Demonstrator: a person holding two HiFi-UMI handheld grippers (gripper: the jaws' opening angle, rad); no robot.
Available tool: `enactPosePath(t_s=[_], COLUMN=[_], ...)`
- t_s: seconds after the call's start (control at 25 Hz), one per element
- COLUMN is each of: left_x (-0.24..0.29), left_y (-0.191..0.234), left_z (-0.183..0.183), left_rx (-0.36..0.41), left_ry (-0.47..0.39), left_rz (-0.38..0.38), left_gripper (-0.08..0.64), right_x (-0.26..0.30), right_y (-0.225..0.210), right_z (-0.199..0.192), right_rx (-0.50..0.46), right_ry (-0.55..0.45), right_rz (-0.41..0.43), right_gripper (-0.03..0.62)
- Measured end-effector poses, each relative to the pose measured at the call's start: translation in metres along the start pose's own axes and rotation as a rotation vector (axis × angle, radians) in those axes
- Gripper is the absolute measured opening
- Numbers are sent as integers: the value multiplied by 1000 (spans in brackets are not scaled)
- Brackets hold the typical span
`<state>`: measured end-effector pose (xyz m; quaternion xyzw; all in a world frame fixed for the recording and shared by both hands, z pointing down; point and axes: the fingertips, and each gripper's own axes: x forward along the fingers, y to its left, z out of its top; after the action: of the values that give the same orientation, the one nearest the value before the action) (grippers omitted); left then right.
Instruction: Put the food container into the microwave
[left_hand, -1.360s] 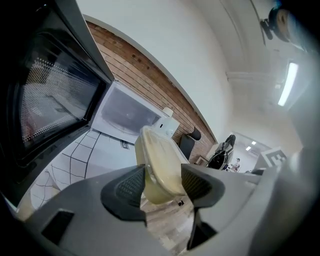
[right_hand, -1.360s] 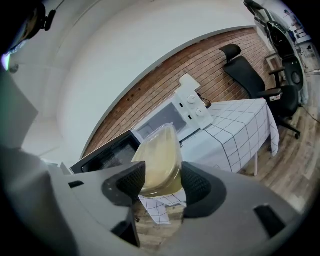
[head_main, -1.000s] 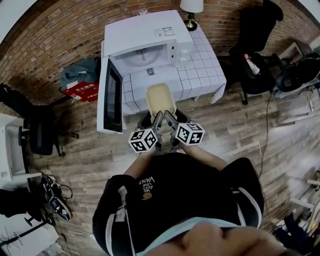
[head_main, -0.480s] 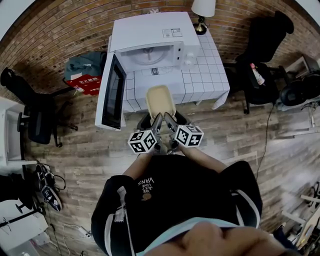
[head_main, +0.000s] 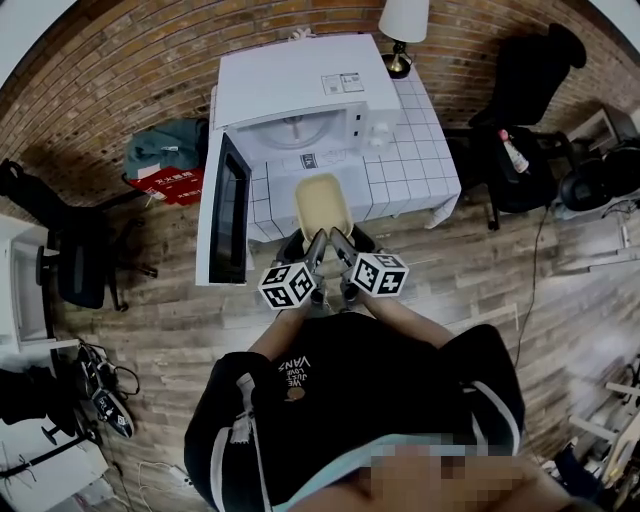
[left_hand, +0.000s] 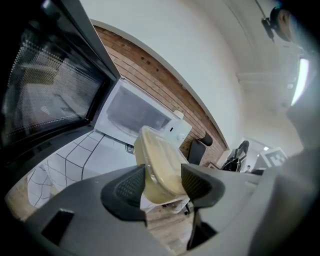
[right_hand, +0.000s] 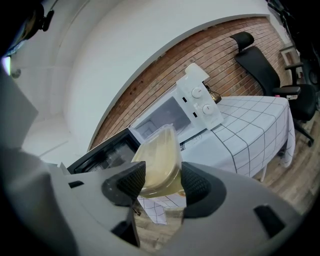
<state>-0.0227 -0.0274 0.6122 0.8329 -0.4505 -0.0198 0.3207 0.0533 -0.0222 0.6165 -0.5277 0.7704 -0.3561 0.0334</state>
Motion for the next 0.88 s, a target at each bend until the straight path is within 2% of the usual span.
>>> enactPosePath(t_s=[0.48,0.88], left_x=[47,70], left_y=[28,49], left_z=[42,60], left_rx=[18,16], left_ry=[17,34], left_rz=[-53,-88], left_gripper=[232,232], right_x=[54,85], right_y=[-3,-3], right_z=[35,47], right_rx=[7,12], right_ry=[-48,-63], right_rz=[-37,-76], right_gripper=[212,212])
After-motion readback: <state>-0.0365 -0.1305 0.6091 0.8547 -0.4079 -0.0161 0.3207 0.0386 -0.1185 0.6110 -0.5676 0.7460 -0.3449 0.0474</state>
